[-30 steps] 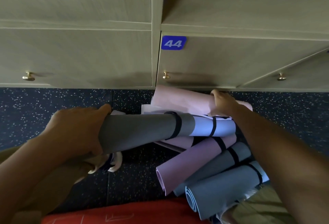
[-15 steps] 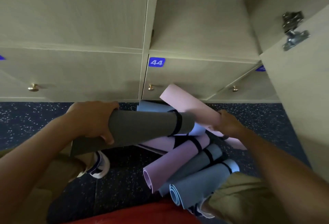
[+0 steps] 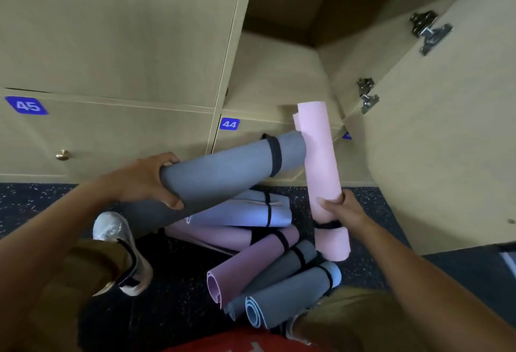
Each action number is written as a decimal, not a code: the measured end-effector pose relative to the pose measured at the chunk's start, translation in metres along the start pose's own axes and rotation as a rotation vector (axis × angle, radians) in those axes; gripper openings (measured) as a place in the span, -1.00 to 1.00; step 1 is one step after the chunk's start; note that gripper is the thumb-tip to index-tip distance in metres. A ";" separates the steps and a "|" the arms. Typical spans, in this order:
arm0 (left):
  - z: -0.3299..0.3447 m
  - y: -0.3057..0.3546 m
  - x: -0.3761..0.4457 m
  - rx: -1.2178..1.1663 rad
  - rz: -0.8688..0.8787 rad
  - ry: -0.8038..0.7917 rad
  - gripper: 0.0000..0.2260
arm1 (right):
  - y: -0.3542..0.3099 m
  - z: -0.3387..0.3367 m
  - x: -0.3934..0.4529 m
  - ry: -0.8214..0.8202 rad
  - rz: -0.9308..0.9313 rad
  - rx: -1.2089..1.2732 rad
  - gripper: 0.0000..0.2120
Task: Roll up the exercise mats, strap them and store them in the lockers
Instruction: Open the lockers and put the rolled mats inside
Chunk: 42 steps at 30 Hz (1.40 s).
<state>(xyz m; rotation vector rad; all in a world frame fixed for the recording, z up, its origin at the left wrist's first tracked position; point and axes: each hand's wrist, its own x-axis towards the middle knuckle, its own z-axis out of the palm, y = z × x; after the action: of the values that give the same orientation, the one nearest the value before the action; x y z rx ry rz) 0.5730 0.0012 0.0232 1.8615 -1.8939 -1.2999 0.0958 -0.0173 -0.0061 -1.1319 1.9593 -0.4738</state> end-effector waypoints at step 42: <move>0.070 0.154 0.149 -0.291 0.247 0.595 -0.22 | -0.246 0.041 0.144 0.177 -0.197 0.123 -0.42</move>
<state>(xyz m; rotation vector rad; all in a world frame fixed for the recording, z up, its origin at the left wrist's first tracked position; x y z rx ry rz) 0.3862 -0.1251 0.0213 1.5718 -1.4693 -0.7730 0.2226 -0.2657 0.0638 -1.2451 1.9459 -0.8126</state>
